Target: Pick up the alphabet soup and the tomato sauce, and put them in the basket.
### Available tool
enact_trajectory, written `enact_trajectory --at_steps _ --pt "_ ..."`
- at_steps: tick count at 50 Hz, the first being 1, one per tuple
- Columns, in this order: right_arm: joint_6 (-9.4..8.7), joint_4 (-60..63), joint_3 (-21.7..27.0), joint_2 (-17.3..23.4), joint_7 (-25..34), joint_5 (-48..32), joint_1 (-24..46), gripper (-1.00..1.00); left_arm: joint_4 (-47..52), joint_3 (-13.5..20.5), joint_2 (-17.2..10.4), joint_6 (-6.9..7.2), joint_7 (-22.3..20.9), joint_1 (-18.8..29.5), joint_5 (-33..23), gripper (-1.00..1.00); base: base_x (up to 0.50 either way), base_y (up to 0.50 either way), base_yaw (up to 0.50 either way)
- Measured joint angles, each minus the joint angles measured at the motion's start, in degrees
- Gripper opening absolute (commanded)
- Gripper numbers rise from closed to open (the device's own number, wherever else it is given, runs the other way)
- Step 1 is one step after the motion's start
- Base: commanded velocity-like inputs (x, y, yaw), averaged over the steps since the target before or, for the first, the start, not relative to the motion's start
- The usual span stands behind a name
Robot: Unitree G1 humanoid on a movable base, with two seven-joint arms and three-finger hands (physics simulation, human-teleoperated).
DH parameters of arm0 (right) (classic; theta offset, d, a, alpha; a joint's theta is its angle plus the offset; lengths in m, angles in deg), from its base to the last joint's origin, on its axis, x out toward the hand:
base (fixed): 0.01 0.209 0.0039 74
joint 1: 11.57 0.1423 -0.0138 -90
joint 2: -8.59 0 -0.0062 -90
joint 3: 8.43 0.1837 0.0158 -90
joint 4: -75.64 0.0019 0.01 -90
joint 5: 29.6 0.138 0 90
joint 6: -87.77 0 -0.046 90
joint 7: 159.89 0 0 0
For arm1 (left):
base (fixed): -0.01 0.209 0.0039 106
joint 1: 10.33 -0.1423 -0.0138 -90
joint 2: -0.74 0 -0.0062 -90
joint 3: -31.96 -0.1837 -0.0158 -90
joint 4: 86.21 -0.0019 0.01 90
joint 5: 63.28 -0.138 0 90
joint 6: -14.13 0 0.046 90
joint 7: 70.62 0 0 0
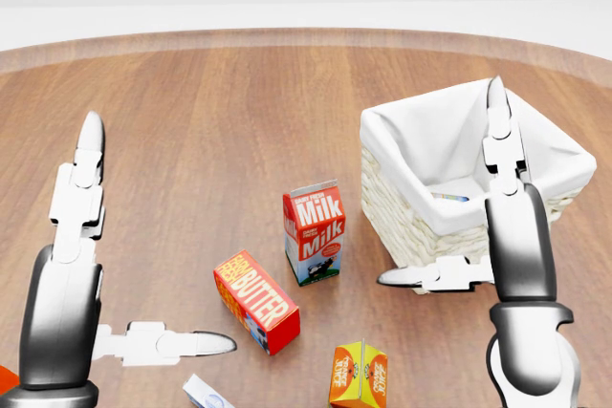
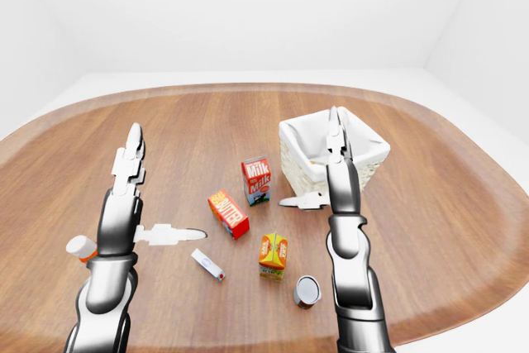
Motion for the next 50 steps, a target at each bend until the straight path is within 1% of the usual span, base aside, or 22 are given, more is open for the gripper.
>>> enact_trajectory --at_steps 35,50 --pt "0.00 9.9 -1.4 -3.0 3.1 0.9 -11.7 1.00 0.2 -0.1 0.1 0.00 0.1 0.2 -0.1 1.00 0.00 0.00 0.00" --pt "0.00 10.8 -0.9 -3.6 3.7 1.6 -15.6 1.00 0.3 -0.1 0.0 0.00 0.1 0.2 -0.1 1.00 0.00 0.00 0.00"
